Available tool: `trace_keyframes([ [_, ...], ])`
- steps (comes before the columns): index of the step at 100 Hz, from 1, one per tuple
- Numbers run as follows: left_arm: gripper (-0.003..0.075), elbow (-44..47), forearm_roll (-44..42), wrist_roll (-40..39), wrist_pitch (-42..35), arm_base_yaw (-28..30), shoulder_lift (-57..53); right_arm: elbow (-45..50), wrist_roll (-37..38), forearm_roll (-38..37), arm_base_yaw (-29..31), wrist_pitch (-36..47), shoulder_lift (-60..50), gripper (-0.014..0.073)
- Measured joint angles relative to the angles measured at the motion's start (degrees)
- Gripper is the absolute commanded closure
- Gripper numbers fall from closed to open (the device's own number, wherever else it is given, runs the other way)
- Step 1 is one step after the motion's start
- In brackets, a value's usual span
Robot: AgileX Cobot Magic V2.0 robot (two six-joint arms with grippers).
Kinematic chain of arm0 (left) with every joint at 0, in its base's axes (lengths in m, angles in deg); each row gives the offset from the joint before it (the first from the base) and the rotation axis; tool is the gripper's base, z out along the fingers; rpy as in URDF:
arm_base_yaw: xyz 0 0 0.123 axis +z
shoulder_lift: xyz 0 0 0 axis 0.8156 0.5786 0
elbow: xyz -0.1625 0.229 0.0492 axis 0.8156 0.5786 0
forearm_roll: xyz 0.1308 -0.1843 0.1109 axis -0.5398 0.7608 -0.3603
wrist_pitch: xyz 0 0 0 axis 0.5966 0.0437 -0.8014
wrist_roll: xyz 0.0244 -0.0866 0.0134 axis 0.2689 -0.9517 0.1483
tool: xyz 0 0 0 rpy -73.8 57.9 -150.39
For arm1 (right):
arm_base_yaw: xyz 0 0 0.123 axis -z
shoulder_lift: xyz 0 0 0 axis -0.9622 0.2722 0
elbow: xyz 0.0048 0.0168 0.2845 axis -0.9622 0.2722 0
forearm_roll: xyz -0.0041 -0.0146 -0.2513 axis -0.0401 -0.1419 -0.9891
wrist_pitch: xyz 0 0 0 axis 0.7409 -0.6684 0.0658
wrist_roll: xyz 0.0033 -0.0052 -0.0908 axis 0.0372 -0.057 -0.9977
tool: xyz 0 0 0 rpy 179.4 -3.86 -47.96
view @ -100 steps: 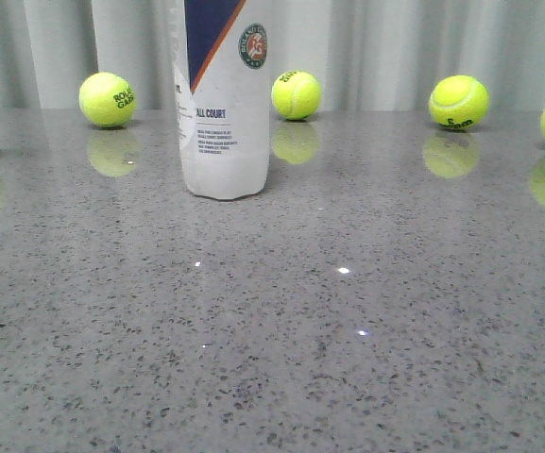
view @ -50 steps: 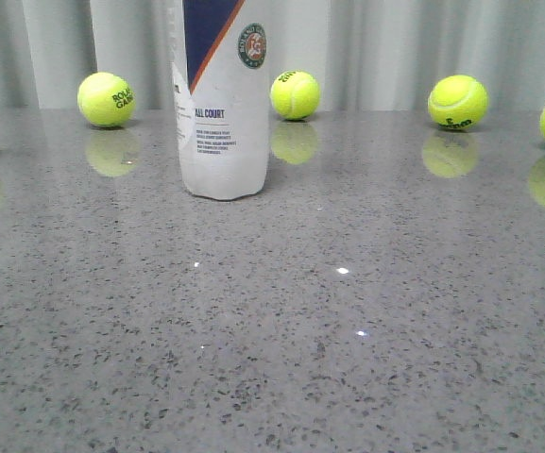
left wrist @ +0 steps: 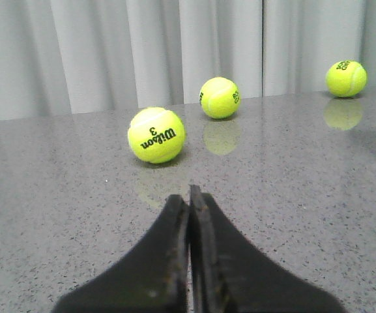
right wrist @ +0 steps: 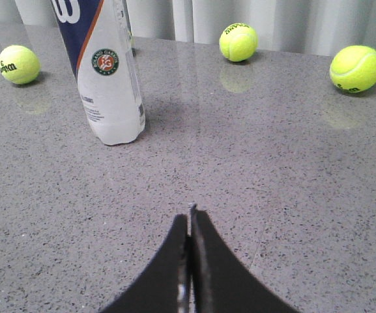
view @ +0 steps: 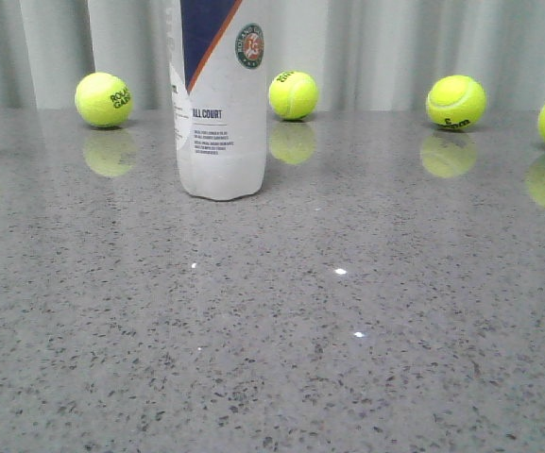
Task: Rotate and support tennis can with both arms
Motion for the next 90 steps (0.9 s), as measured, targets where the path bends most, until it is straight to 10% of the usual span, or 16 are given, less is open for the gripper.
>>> trace_keyframes([
  [90,0.0739,0.0,0.0,0.0,2.93,0.0,-0.31,0.09,0.0,0.0,0.0,0.0,-0.09,0.0654],
])
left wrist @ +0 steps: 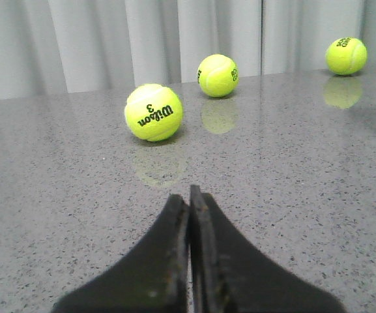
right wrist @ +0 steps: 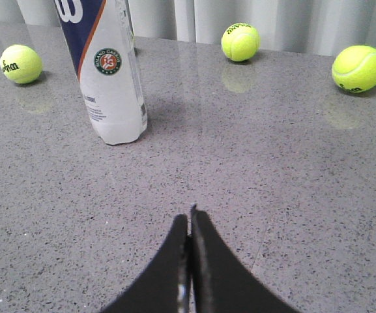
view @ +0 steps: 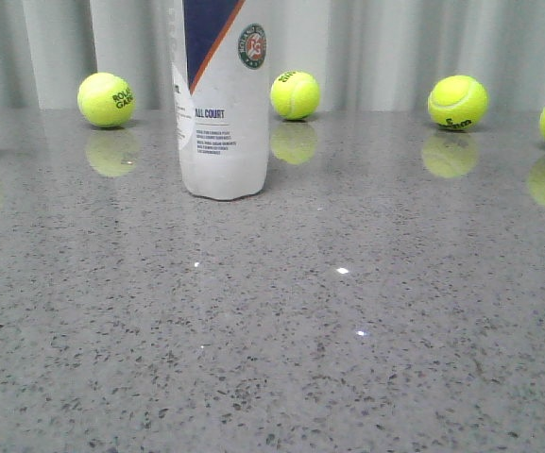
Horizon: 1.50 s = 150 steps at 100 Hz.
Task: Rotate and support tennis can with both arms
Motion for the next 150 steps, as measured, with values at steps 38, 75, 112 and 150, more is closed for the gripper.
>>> trace_keyframes([
  [38,0.0739,0.0,0.0,0.0,0.1,0.0,0.0,4.01,0.0,0.0,0.46,5.02,0.0,0.0654],
  [75,0.0739,0.0,0.0,0.0,0.1,0.0,0.0,16.78,10.71,-15.77,14.54,28.77,-0.85,0.0654],
  [112,0.0739,0.0,0.0,0.0,0.1,0.0,0.0,25.3,13.65,-20.17,21.24,29.79,-10.88,0.0654],
  [150,0.0739,0.0,0.0,0.0,0.21,0.0,0.0,25.76,13.8,-20.2,21.24,25.13,-14.75,0.0654],
])
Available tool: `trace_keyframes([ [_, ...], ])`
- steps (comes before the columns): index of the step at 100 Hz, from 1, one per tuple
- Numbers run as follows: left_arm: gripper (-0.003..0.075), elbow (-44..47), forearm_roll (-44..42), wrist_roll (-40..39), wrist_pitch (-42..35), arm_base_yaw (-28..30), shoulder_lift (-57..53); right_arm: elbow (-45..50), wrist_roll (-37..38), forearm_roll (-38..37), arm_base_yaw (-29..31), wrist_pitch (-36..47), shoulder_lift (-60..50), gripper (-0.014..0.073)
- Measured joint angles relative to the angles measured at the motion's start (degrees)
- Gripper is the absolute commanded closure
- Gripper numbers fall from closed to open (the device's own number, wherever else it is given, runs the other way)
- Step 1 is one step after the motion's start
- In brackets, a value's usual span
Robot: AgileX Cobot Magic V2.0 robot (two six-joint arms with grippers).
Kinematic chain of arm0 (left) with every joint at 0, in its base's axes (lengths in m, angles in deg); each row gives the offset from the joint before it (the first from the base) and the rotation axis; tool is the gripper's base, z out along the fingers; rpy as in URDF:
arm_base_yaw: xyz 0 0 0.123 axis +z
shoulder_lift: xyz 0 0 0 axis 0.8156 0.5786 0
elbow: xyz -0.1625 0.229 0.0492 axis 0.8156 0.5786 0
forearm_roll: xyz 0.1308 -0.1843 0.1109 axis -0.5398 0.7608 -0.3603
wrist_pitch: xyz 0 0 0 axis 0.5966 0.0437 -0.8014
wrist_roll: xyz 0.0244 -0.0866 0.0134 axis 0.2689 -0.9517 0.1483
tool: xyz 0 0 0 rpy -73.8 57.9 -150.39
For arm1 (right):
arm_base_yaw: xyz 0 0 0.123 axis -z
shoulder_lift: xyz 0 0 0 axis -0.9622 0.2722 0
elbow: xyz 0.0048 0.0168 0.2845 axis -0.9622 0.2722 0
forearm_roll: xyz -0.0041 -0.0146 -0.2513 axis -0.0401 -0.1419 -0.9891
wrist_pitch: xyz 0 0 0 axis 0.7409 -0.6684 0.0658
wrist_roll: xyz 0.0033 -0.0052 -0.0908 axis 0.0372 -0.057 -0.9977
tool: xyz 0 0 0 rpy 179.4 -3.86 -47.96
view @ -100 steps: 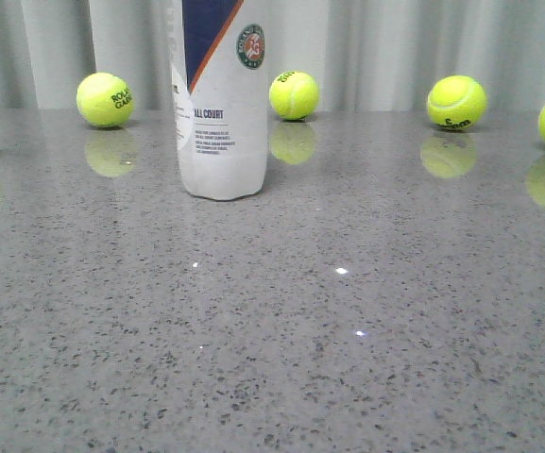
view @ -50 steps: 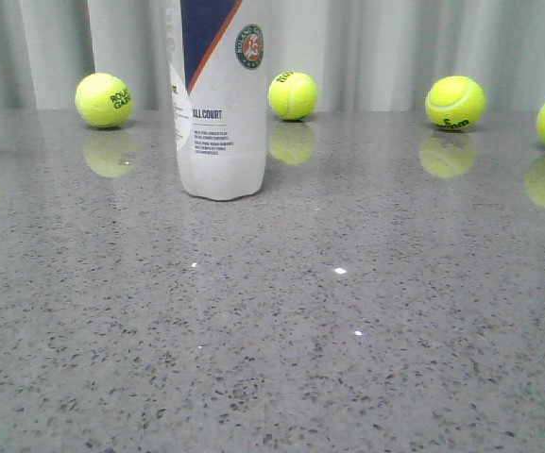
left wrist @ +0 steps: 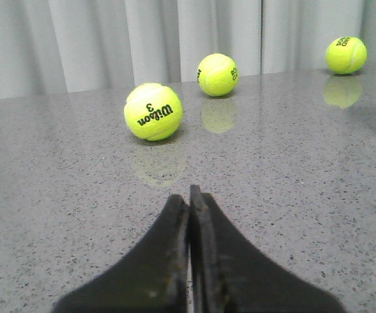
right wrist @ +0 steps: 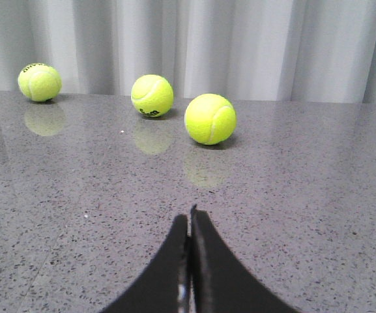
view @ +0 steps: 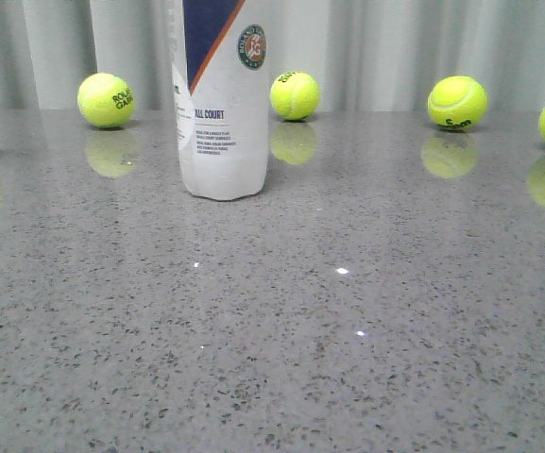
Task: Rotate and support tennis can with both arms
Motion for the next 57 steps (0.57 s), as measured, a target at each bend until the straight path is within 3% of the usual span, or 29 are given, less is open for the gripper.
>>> trace_keyframes([
  [57,0.0739,0.0,0.0,0.0,0.0,0.0,0.0,0.0,0.0,0.0,0.0,-2.05,0.0,0.0654],
])
